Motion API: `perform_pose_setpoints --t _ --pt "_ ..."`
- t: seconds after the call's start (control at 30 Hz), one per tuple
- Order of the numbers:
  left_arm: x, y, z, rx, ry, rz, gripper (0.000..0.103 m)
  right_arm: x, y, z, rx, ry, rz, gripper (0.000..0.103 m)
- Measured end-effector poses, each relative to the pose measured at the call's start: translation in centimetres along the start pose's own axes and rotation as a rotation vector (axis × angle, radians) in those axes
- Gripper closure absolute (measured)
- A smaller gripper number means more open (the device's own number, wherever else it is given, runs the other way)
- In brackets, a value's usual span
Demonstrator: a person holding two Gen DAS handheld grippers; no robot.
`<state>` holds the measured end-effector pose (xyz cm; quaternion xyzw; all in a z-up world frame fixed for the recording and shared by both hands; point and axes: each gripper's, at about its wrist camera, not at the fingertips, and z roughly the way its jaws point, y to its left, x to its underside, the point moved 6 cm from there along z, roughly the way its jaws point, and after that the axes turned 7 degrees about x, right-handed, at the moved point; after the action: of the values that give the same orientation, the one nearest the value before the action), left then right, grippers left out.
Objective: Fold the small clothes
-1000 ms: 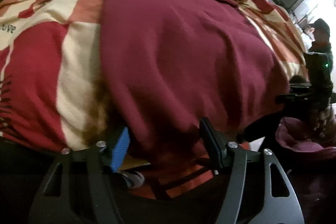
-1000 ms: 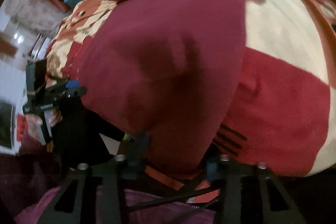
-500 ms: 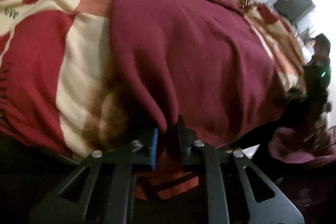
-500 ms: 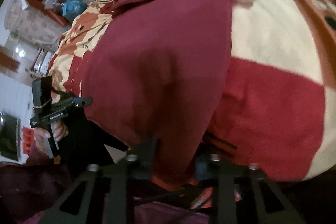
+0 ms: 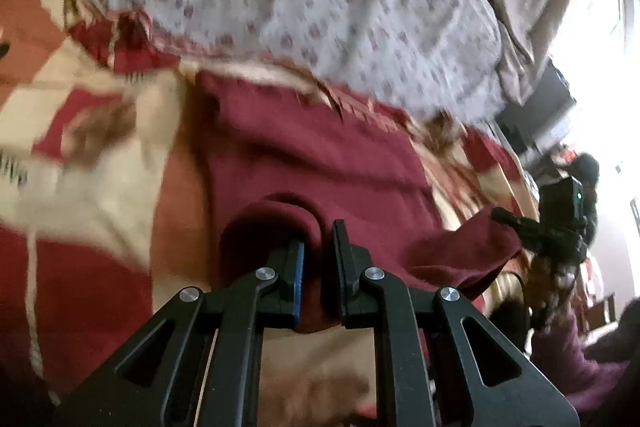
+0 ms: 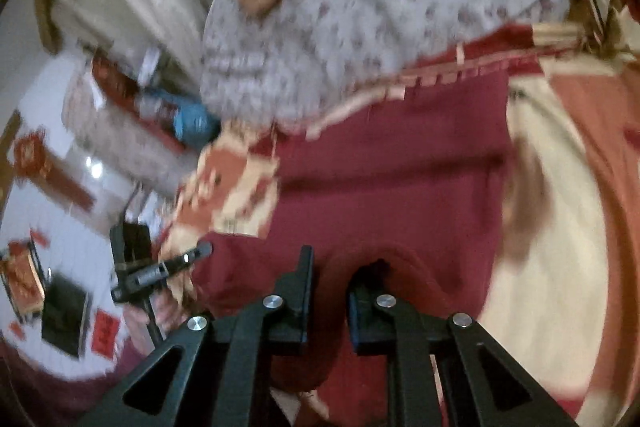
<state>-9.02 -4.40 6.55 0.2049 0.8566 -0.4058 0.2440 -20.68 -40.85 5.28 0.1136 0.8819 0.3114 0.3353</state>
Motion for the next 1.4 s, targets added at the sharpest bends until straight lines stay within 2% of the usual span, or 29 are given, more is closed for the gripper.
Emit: perform_pose_setpoints --t 0.07,0.17,0.23,0.3,0.37,0.4,0.43,0.47,0.5,0.57,0.63,0.7,0.73,0.83,0.87,0.93,1.0,1.07,1.2,1.27,1.3,1.33,1.37,1.4 --pt "-3.0 0.6 2.2 0.015 -0.009 -0.027 0.092 -3.1 -0.9 1.2 0.018 -0.027 0.034 0.09" --pt "-6.4 1.7 5.1 -0.023 -0.019 -0.024 0.092 -7.3 -3.1 3.2 0.066 -0.029 0.077 0.091" --pt "-8.1 2.7 7.2 -0.033 -0.019 -0.042 0.092 -9.2 -4.4 4.4 0.071 -0.027 0.113 0.091" --pt "-9.8 3.9 9.2 -0.06 -0.018 -0.045 0.092 -11.2 -5.9 6.0 0.112 -0.034 0.126 0.091" --pt "-11.0 5.2 10.9 -0.081 -0.013 -0.055 0.091 -12.8 -7.8 8.2 0.102 -0.018 0.172 0.091" --pt "-11.5 6.0 11.6 -0.071 -0.004 -0.078 0.089 -13.2 -8.8 9.2 0.121 0.003 0.189 0.085" --pt "-12.1 7.0 12.2 -0.038 0.0 -0.109 0.085 -13.5 -9.9 10.2 0.16 0.031 0.209 0.075" --pt "-12.4 7.3 12.2 -0.015 -0.001 -0.121 0.069 -13.7 -11.0 10.8 0.181 0.058 0.24 0.054" --pt "-12.7 7.6 12.1 -0.003 -0.009 -0.129 0.047 -14.1 -11.7 10.6 0.179 0.054 0.262 0.047" --pt "-13.7 7.8 10.6 -0.008 -0.071 -0.126 0.026 -14.7 -11.9 8.5 0.194 -0.024 0.257 0.04" --pt "-14.2 7.5 9.0 0.012 -0.112 -0.112 0.024 -15.0 -11.3 6.3 0.194 -0.079 0.223 0.039" --pt "-14.3 7.1 8.4 -0.024 -0.107 -0.077 0.024 -14.6 -9.5 5.4 0.15 -0.07 0.146 0.039" --pt "-14.2 6.9 8.5 -0.043 -0.104 -0.057 0.024 -14.0 -8.2 5.6 0.168 -0.047 0.071 0.039" --pt "-13.5 7.1 10.8 -0.171 -0.048 -0.014 0.024 -13.0 -6.8 7.6 0.309 0.004 -0.069 0.039" --pt "-13.2 7.3 11.4 -0.193 -0.031 -0.013 0.024 -13.2 -7.1 8.4 0.4 0.002 -0.089 0.039" --pt "-12.6 7.7 12.6 -0.191 -0.002 -0.015 0.024 -14.3 -7.8 9.1 0.49 -0.047 -0.096 0.039" --pt "-12.3 8.1 13.2 -0.176 0.026 -0.018 0.024 -15.1 -8.3 9.7 0.491 -0.059 -0.101 0.039" --pt "-12.6 8.6 13.5 -0.194 0.028 -0.011 0.024 -15.2 -8.2 11.5 0.48 -0.008 -0.139 0.039" --pt "-13.2 9.2 15.0 -0.202 0.062 0.004 0.024 -15.2 -8.8 13.7 0.545 0.045 -0.23 0.039" --pt "-13.4 8.9 16.0 -0.168 0.088 0.02 0.026 -15.6 -9.4 14.1 0.542 0.049 -0.217 0.039" --pt "-13.4 8.8 16.4 -0.158 0.103 0.032 0.051 -15.7 -9.6 14.3 0.531 0.06 -0.205 0.04" --pt "-13.5 8.9 17.0 -0.182 0.124 0.046 0.073 -15.7 -9.7 14.6 0.516 0.074 -0.194 0.054" --pt "-13.5 9.2 17.5 -0.24 0.149 0.058 0.094 -15.8 -9.7 14.7 0.508 0.083 -0.194 0.079" --pt "-13.7 9.5 17.8 -0.259 0.154 0.055 0.095 -15.9 -9.5 14.6 0.515 0.077 -0.204 0.091"
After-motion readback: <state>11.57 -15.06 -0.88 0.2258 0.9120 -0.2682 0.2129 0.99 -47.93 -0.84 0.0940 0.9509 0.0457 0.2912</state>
